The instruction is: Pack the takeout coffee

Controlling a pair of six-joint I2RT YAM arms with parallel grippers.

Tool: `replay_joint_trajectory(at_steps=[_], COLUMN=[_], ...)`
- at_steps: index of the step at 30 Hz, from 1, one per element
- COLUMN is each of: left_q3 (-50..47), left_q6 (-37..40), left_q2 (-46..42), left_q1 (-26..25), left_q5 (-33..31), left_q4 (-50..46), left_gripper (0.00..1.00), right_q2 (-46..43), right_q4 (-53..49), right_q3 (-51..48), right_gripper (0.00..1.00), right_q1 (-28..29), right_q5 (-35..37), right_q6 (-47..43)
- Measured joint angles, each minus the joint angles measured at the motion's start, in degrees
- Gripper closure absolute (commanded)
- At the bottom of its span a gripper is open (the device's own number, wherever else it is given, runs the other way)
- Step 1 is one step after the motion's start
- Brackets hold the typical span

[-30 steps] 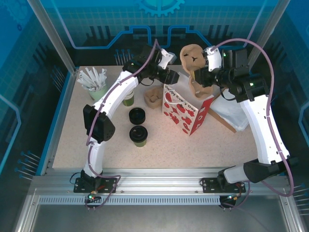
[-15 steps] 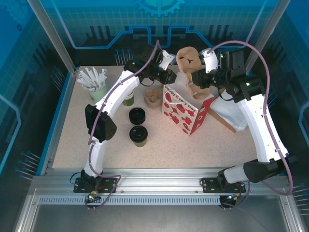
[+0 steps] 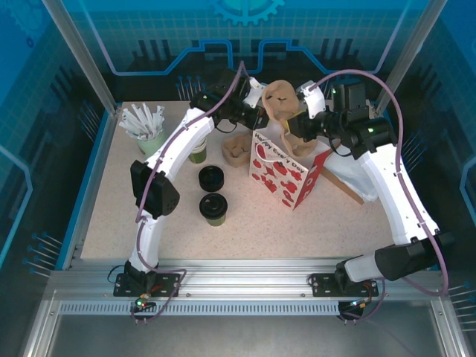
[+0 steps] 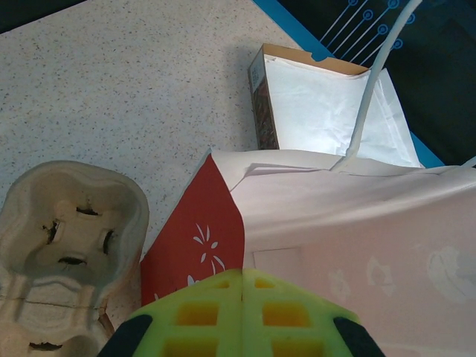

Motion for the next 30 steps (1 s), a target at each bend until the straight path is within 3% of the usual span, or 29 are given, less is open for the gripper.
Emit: replay_joint_trajectory(at_steps=[30], left_q3=[0.00], left_q6=[0.02], left_q2=[0.00], left_q1=[1.55], left_q5=[2.75], left_q4=[-1.38], left_gripper=[1.00], right_q2=[0.63], right_q4=[2.62], right_q3=[-5.79], right_gripper=[0.80], right_q1=[-2.03], right_q5=[-1.42], right_q6=[-7.17])
